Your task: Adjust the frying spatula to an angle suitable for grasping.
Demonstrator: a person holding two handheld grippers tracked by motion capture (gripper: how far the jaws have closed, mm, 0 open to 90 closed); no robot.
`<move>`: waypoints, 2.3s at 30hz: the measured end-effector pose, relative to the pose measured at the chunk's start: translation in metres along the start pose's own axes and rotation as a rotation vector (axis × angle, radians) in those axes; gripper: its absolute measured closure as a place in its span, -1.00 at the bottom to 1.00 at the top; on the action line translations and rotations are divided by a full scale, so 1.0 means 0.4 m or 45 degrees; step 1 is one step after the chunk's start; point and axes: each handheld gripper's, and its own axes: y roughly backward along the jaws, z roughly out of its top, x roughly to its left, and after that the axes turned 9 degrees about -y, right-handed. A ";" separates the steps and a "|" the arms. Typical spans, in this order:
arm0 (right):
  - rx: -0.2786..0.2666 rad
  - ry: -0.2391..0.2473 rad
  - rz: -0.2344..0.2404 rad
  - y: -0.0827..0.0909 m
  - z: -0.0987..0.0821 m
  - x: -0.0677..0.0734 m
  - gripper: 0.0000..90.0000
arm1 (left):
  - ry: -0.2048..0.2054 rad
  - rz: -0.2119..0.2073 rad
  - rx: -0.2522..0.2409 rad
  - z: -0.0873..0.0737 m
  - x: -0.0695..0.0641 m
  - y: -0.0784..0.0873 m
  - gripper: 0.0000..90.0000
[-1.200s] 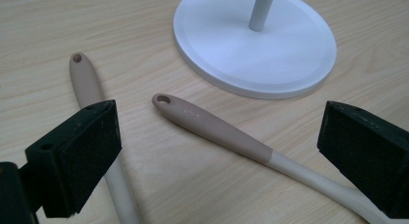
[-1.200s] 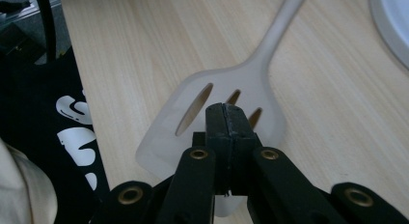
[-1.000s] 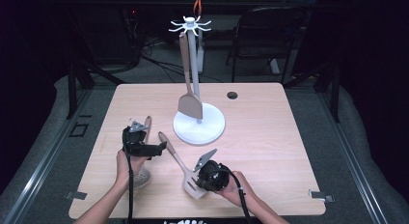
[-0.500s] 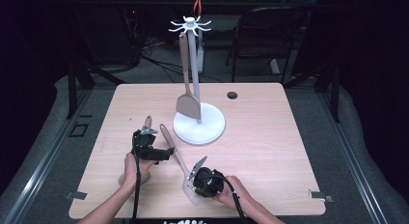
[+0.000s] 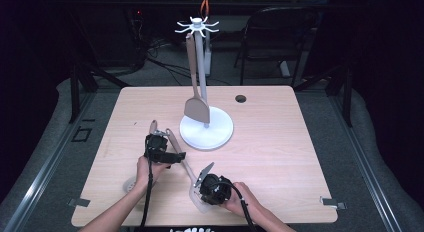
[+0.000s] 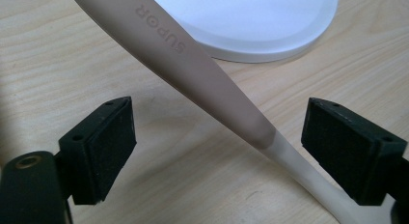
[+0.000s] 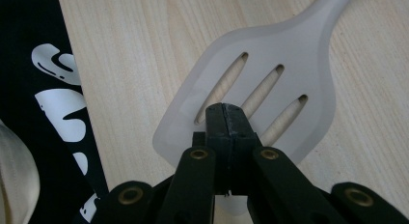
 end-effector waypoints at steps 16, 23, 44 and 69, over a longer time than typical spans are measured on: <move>0.004 0.012 0.003 0.000 0.001 -0.001 1.00 | 0.022 -0.050 0.053 0.021 -0.009 -0.044 -0.07; -0.003 0.012 0.006 0.001 0.000 -0.001 1.00 | 0.051 -0.109 -0.007 0.020 -0.004 -0.024 0.08; -0.010 0.021 -0.001 0.011 -0.001 -0.008 1.00 | 0.058 -0.287 -0.162 0.000 -0.047 0.006 0.42; -0.020 0.051 -0.001 0.001 -0.004 -0.009 1.00 | 0.163 -0.237 0.037 0.027 -0.038 -0.074 0.32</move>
